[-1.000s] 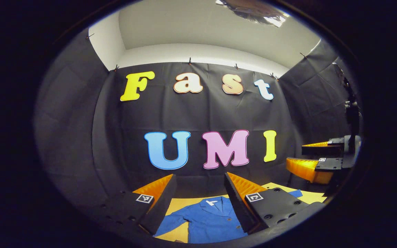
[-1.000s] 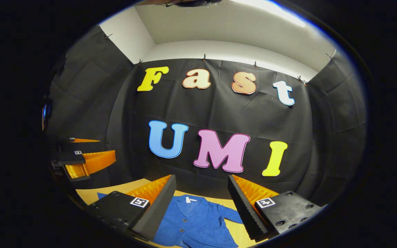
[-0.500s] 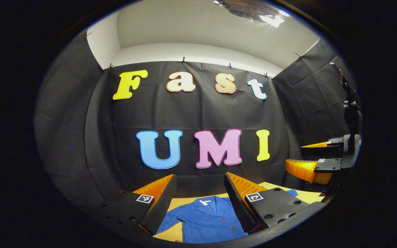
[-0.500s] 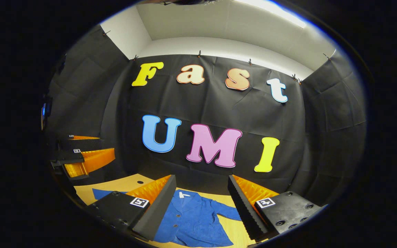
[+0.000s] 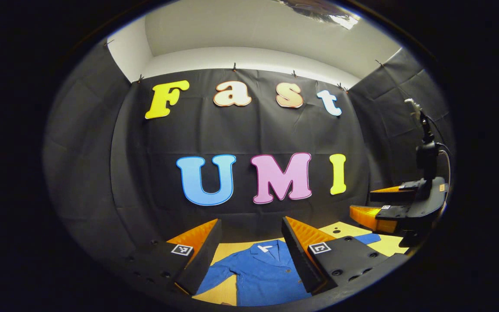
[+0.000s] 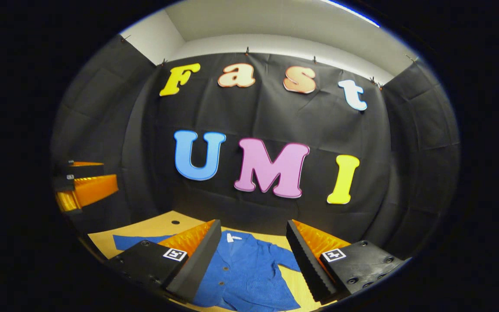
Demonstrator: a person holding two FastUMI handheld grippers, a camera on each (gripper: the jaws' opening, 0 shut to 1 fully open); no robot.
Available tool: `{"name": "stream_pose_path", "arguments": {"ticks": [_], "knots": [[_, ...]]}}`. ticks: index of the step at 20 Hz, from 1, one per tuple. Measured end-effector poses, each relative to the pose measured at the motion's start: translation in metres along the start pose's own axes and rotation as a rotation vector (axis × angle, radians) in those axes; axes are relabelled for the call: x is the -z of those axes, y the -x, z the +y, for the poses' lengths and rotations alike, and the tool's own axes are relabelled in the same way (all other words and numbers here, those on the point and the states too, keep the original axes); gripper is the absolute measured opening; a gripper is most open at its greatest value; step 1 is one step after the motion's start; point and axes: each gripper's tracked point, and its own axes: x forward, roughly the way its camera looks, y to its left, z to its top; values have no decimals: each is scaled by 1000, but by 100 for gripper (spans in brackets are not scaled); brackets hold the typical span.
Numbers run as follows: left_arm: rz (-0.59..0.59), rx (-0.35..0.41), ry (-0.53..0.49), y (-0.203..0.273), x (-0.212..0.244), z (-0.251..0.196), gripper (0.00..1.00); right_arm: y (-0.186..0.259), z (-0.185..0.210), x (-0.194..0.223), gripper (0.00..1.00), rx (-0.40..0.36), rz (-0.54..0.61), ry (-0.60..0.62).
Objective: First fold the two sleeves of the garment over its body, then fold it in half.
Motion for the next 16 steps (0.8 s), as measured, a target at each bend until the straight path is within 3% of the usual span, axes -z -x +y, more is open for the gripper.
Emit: {"name": "stream_pose_path", "arguments": {"ticks": [3, 6, 9, 13, 16], "knots": [[10, -12, -1, -5, 3, -4, 79, -32, -28, 34, 96, 20, 93, -42], [28, -25, -5, -12, 4, -8, 79, -64, -65, 88, 96, 44, 222, 5], [48, -82, -2, -20, 8, -5, 79, -82, -107, 142, 96, 67, 367, -16], [118, -158, -6, -35, 25, -4, 79, -101, -189, 207, 97, 192, 522, -3], [163, -185, 47, -49, 35, -14, 79, -116, -249, 247, 97, 270, 587, -30]]}}
